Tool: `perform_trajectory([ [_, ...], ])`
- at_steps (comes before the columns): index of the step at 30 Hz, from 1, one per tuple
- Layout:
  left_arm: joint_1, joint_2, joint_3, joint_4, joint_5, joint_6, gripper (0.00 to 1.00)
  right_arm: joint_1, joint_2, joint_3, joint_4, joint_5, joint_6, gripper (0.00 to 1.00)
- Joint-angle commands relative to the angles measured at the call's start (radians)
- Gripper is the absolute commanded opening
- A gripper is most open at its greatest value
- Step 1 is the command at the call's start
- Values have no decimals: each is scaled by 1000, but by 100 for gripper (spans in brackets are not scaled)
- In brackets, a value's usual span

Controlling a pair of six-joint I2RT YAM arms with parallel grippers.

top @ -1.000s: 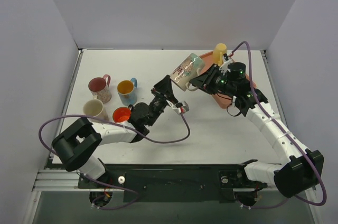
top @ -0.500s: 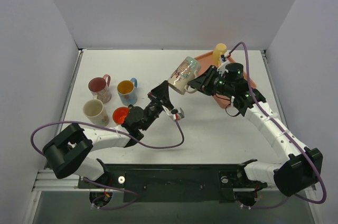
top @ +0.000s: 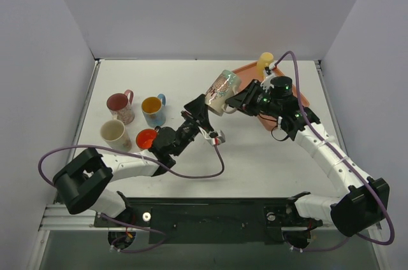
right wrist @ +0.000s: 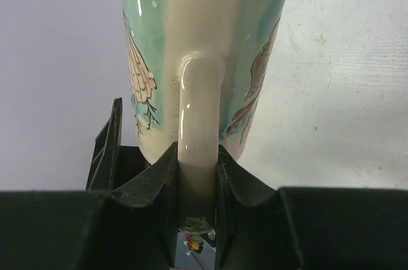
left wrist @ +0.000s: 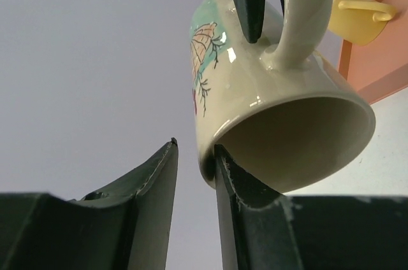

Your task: Turn the mug right side up

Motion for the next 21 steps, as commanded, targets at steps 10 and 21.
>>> perform_trajectory([
  [10,10,37,136,-28,-29,31,0,14,-32,26,80,-32,-32,0],
  [21,132,-2,617,-1444,-34,-566,0,-122,-43,158,-350,144,-302,90],
])
